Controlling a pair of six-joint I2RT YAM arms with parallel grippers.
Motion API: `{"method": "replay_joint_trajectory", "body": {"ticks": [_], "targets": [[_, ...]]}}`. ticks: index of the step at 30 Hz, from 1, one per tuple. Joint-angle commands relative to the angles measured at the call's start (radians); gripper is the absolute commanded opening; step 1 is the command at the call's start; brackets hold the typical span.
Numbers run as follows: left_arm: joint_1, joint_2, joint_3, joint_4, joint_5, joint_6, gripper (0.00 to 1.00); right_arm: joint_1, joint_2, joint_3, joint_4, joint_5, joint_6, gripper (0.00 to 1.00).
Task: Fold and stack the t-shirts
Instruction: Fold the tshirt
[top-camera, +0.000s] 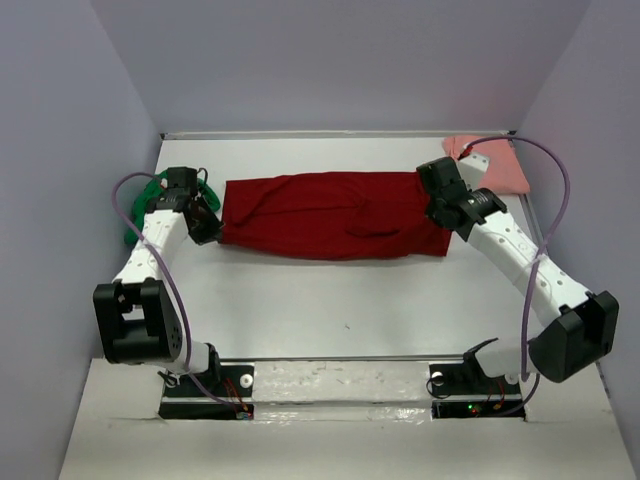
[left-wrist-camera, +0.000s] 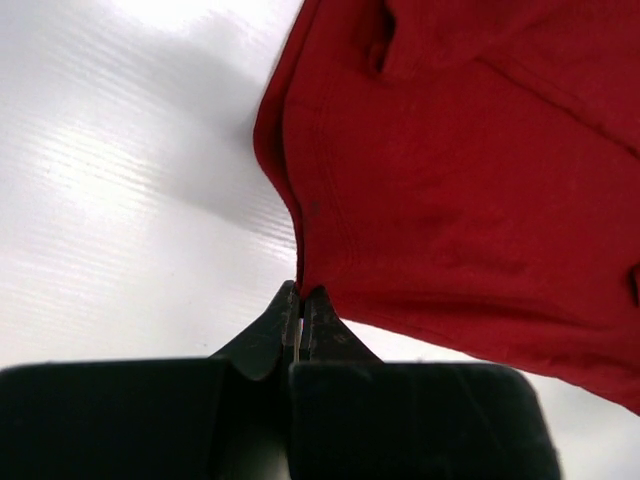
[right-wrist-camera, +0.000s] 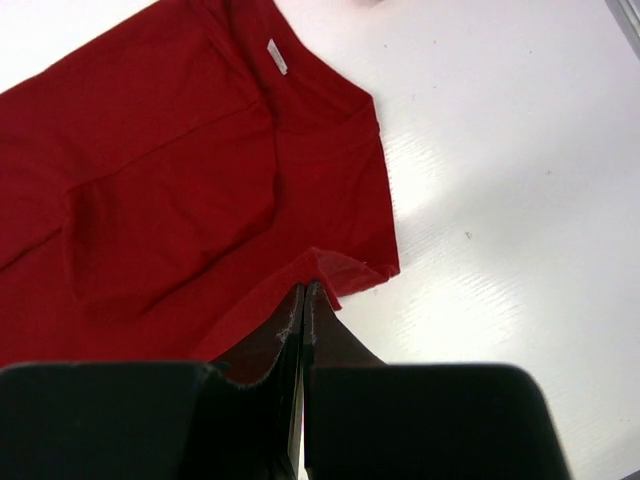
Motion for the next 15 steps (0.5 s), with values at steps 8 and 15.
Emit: {"method": "replay_joint_trajectory", "body": {"ticks": [8,15], "targets": [[0.0,0.109,0.154,0.024,0.04,0.015,0.0,-0.141,0.17,0.222,0.081,0.007,-0.114,0.0],[0.0,0.154,0.16,0.049,0.045,0.015,0.0,-0.24,0.302,0.348,0.079,-0.054,-0.177,0.0]]}}
